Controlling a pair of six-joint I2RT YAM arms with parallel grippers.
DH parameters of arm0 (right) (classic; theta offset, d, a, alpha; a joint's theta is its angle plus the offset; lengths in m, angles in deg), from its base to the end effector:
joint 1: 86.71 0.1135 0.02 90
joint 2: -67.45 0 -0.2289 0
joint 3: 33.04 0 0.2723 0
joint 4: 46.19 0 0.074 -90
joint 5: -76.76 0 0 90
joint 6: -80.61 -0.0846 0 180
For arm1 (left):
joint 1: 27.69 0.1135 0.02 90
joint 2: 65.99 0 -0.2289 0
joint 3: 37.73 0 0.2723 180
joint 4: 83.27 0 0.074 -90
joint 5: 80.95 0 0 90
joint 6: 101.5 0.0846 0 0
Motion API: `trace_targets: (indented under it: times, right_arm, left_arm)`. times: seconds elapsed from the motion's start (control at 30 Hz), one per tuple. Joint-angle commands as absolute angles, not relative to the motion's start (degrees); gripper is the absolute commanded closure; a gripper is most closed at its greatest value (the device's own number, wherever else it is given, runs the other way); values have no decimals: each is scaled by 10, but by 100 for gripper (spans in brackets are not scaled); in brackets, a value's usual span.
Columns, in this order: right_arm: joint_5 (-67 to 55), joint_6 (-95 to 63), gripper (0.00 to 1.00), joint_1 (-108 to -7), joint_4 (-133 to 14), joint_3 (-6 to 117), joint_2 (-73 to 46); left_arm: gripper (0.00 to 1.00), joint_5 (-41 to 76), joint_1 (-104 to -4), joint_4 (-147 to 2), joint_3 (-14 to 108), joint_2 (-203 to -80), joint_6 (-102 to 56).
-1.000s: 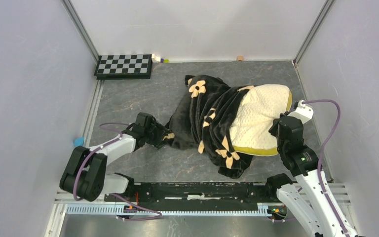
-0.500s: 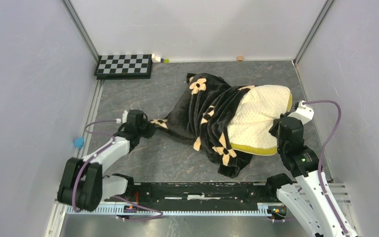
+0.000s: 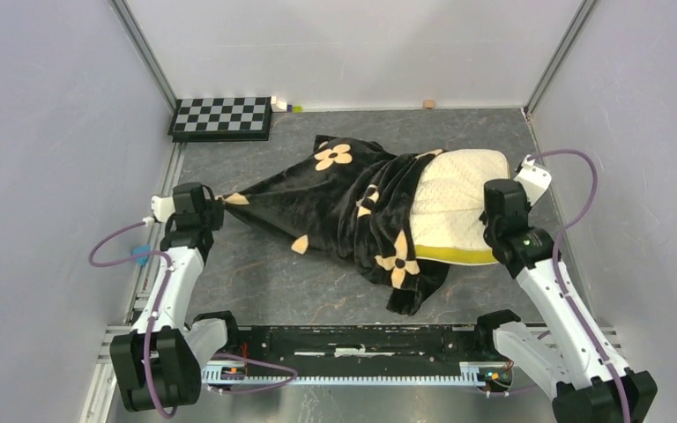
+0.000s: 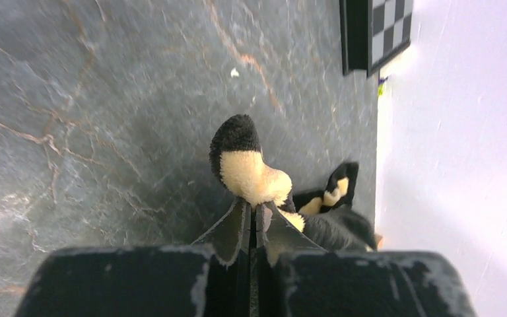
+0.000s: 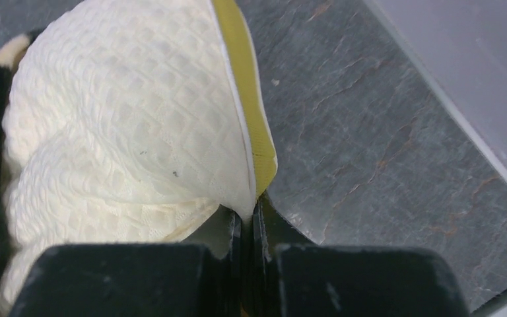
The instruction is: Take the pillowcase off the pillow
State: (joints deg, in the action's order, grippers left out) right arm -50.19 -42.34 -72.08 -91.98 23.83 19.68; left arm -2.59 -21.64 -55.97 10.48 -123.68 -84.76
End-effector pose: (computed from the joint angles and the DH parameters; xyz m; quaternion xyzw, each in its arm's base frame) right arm 0.2534 0.0136 0.2414 0.2753 0.8142 -0.0875 0.5036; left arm 0.2884 0.0477 0.1682 -0.6026 0.6558 -0.1711 0.4213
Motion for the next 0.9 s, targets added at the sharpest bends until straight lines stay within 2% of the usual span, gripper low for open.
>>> trace_targets:
  times: [0.0,0.1,0.2,0.27,0.37,0.4,0.47,0.53,0.57,0.67,0.87]
  right_arm:
    - [-654,-412,100,-775,-919,335,171]
    - [-692,-471,100,-798,-944,340,162]
    - [-687,-498,100,-817,-923,316,174]
    - [-670,-496,100,-822,-897,297,183]
    - [-602,-470,100,-822,-847,263,198]
    - [-568,-452,100,-822,-818,246,205]
    - [-490,-431,100,-822,-774,220,220]
    - [-426,-416,100,-822,-746,199,233]
    - [-375,-408,100,-822,-727,184,242]
    - [-355,-405,100,-822,-735,182,249]
    - [-351,-398,100,-822,-747,178,272]
  left_arm:
    - [98,-144,-161,-540,194,-1237,-834]
    - [98,-199,-140,-446,274,-1257,-814]
    - [98,-217,-128,-433,287,-1246,-812]
    - [98,-202,-127,-458,273,-1231,-800]
    - [96,-111,-128,-507,253,-1220,-762]
    - [89,-61,-129,-520,250,-1221,-748]
    - [70,16,-138,-537,242,-1224,-739]
    - [41,27,-160,-493,244,-1221,-753]
    - [22,33,-199,-470,240,-1208,-729]
    - [15,66,-245,-461,232,-1191,-701]
    - [13,145,-377,-483,200,-1180,-628]
